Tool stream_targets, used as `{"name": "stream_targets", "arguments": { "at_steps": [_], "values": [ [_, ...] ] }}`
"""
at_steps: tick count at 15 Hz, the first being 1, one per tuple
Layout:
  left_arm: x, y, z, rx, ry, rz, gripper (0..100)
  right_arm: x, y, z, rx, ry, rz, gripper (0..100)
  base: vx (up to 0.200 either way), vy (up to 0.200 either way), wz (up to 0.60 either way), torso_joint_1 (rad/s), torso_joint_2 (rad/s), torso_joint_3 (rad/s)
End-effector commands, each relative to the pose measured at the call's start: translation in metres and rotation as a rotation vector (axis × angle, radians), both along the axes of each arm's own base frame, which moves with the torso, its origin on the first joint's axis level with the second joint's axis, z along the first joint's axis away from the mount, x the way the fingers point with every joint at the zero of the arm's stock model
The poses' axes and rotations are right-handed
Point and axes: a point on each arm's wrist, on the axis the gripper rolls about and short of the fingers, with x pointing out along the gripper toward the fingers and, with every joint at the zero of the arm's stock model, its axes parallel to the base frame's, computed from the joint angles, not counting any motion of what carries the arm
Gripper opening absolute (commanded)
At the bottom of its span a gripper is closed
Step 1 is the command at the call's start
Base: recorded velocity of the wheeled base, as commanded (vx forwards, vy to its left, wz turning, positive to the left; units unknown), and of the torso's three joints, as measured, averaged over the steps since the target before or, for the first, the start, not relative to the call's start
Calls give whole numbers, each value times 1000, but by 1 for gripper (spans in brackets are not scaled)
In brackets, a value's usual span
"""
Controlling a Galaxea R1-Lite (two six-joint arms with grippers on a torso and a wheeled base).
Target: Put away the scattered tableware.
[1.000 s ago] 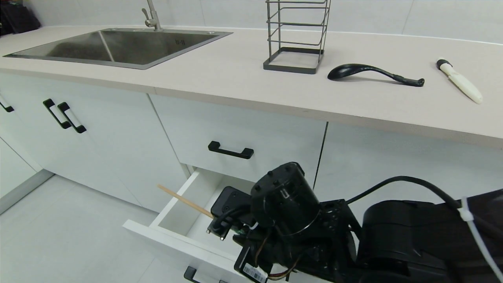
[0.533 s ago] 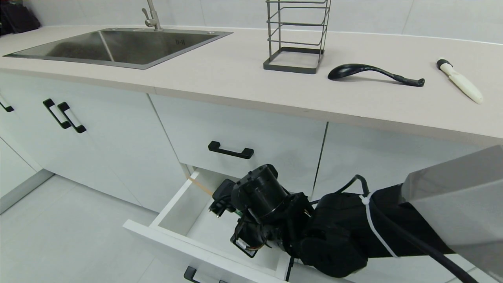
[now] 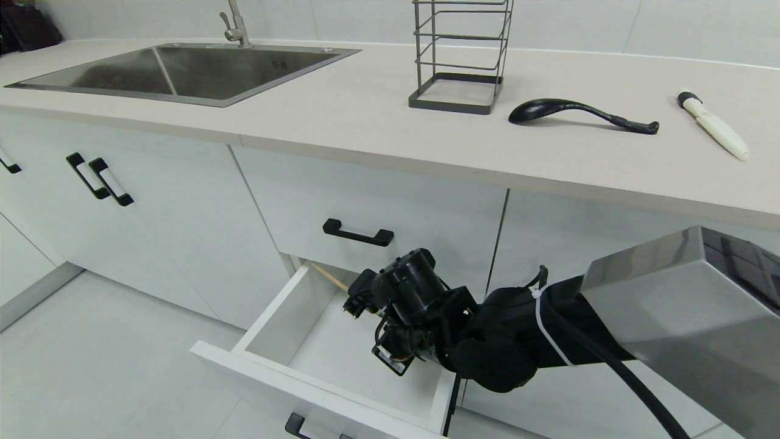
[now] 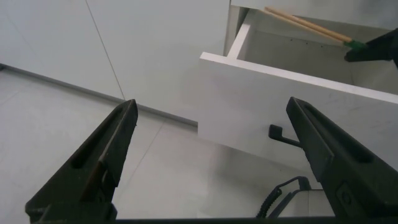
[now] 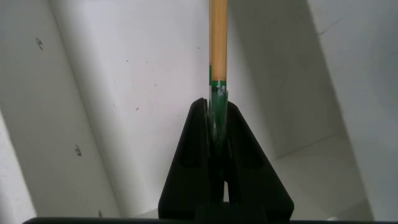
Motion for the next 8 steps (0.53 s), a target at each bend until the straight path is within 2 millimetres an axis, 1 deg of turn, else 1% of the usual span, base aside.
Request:
{"name": "stream_targets", "arguments": {
  "at_steps": [1,8],
  "values": [
    [0,0,0,-1,0,1,100,2,1,-11,-39,2,17,0,0,0,0,0,0,0],
    [0,0,0,-1,0,1,100,5,5,-24,-68,9,31,0,0,0,0,0,0,0]
  ]
}}
